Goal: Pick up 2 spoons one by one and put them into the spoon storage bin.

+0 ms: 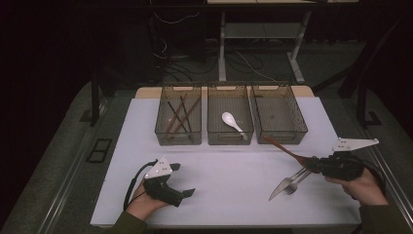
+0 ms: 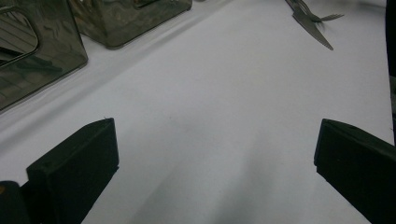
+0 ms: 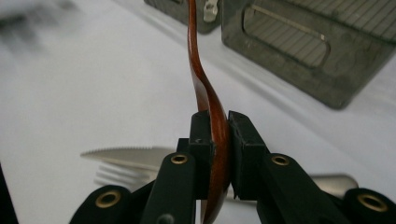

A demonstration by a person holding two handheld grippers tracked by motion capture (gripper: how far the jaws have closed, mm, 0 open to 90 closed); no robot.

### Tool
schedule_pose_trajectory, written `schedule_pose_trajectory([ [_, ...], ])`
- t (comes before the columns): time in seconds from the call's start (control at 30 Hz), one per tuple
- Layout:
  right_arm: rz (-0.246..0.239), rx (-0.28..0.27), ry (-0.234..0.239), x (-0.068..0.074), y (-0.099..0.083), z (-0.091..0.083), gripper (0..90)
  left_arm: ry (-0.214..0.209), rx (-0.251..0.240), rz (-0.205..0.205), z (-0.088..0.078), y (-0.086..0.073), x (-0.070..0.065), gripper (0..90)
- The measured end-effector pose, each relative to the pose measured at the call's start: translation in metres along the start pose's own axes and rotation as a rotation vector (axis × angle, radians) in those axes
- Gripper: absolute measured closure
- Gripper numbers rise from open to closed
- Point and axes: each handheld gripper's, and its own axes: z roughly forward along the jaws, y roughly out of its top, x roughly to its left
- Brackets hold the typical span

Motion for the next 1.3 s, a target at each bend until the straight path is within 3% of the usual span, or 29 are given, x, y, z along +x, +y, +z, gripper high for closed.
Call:
schedule_pose_trajectory([
  [0.53,0.01,-0.029,-0.025,0.005,0.049,0.03,79.8,-0.004,0.006,0.0,0.001,-0.001,0.002,0.0],
  [0.87,-0.009,-0.05,-0.025,0.011,0.077,0.054,79.8,-0.011,0.006,0.006,0.002,-0.001,0.001,0.0],
  [1.3,0.007,-0.084,-0.03,0.019,0.103,0.077,79.8,-0.015,0.008,0.006,0.002,-0.001,0.0,0.0],
])
